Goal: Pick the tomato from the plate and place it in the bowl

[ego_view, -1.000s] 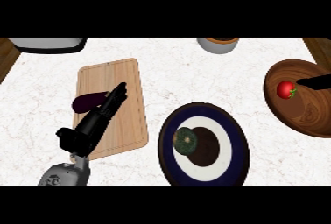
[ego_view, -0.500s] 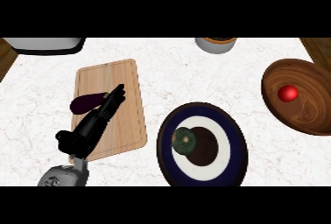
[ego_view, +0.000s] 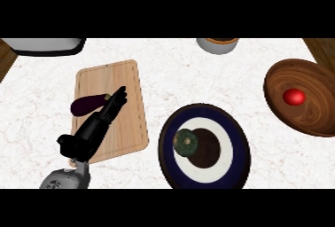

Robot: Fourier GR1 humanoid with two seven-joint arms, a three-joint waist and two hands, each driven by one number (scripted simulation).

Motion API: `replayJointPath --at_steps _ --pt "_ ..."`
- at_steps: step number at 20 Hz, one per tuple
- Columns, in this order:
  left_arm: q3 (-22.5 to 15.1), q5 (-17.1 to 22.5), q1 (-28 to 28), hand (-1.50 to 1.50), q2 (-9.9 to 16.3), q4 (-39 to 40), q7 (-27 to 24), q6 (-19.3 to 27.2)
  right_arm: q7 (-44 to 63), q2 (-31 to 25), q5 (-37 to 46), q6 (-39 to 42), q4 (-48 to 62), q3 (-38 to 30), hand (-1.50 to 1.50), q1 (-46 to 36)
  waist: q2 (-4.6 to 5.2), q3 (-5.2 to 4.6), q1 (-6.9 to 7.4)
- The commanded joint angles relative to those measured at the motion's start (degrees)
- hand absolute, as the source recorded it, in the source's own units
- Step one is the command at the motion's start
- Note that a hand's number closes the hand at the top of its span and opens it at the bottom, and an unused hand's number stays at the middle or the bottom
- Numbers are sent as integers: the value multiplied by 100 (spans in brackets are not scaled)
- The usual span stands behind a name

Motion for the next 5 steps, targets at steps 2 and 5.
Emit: replayJointPath --at_steps 2,5 --pt "54 128 38 0 -15 -9 -36 -112 -1124 -619 -355 611 1149 -376 -150 515 17 7 52" --pt "53 81 73 0 46 -126 77 -132 -1498 -978 -461 993 1653 -449 -150 704 17 10 70"
